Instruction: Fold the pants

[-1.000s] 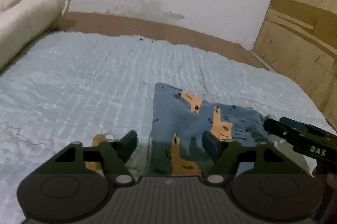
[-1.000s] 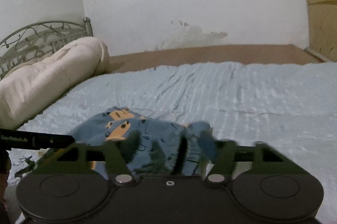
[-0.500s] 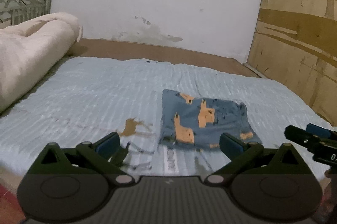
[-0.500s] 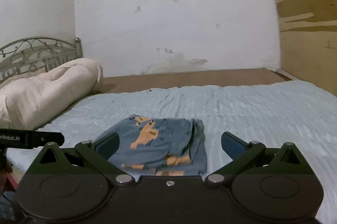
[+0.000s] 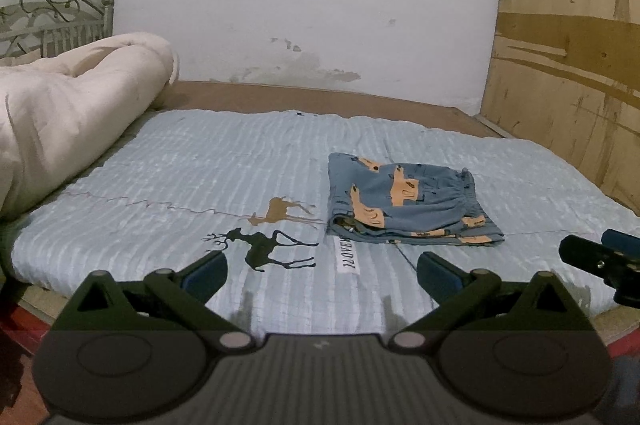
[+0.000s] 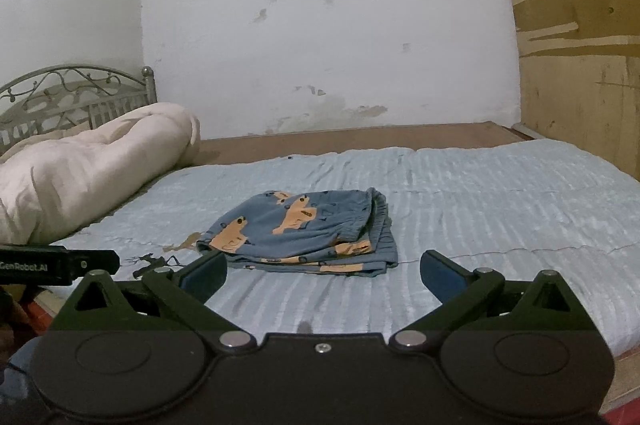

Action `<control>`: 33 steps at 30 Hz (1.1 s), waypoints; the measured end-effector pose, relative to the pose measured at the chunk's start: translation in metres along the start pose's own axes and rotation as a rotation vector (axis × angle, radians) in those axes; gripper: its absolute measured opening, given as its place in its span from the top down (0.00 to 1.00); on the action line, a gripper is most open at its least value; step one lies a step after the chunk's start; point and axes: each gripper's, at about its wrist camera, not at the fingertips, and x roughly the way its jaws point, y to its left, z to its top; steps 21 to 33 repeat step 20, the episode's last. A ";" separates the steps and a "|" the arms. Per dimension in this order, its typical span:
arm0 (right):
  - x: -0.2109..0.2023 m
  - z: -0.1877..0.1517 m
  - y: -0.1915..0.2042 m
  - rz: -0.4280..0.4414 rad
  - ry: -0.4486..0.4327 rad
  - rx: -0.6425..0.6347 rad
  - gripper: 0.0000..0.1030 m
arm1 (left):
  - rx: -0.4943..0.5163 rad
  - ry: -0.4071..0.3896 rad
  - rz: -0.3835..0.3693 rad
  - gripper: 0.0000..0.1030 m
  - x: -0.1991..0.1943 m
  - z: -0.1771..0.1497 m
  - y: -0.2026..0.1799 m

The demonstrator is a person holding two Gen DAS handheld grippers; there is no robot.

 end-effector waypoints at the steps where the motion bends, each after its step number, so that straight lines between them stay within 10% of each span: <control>1: 0.000 0.000 0.001 0.001 0.000 -0.002 0.01 | 0.001 0.001 0.002 0.01 0.000 0.000 0.000; 33: 0.009 -0.005 -0.001 0.010 0.032 0.007 0.01 | 0.046 -0.010 0.020 0.01 0.004 -0.002 -0.009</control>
